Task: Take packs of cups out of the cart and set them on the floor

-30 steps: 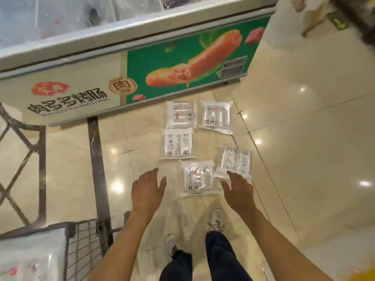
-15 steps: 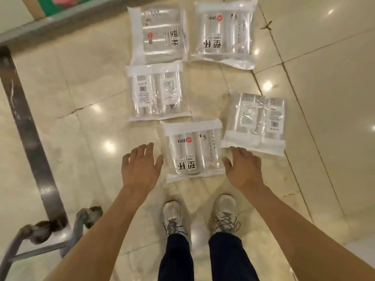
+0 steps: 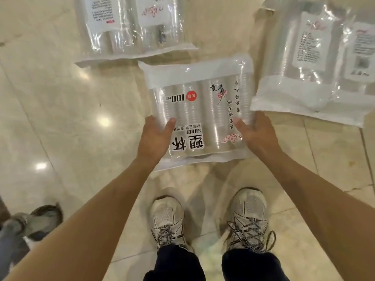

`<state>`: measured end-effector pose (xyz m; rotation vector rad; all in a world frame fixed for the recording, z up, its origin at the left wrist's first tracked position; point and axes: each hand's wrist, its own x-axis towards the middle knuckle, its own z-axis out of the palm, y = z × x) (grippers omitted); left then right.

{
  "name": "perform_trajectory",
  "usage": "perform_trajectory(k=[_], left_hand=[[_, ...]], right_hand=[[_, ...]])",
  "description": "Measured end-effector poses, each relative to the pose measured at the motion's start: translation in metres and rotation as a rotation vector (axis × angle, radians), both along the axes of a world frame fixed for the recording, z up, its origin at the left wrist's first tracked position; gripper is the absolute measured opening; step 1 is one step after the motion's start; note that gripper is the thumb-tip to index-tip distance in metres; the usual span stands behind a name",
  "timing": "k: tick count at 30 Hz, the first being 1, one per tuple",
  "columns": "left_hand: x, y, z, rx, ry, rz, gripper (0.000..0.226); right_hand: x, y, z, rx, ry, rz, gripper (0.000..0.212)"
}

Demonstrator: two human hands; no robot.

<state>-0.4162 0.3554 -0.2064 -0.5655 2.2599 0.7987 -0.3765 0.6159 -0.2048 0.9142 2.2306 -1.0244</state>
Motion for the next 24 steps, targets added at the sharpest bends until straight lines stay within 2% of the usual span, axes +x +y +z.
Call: perform_trajectory(k=[2, 4, 8, 12, 16, 19, 24], left_hand=[[0.001, 0.007, -0.002, 0.067, 0.009, 0.179, 0.063], [0.005, 0.007, 0.007, 0.089, 0.02, 0.294, 0.063], [0.014, -0.011, 0.061, 0.063, 0.077, 0.372, 0.058], [0.012, -0.03, 0.156, 0.06, 0.049, 0.415, 0.048], [-0.001, -0.059, 0.248, 0.101, 0.105, 0.509, 0.061], [-0.019, -0.074, 0.317, 0.166, 0.189, 0.58, 0.091], [-0.042, -0.114, 0.453, 0.197, 0.321, 0.655, 0.085]], right_hand=[[-0.001, -0.004, 0.004, -0.067, 0.042, -0.115, 0.039], [-0.001, -0.009, 0.018, -0.099, 0.017, -0.132, 0.028], [0.004, -0.025, 0.072, -0.114, -0.127, -0.134, 0.052], [-0.003, -0.044, 0.148, -0.124, -0.138, -0.1, 0.065], [-0.034, -0.062, 0.242, -0.208, -0.101, -0.041, 0.084], [-0.071, -0.075, 0.314, -0.231, -0.018, 0.002, 0.084], [-0.137, -0.118, 0.466, -0.226, 0.123, 0.124, 0.074]])
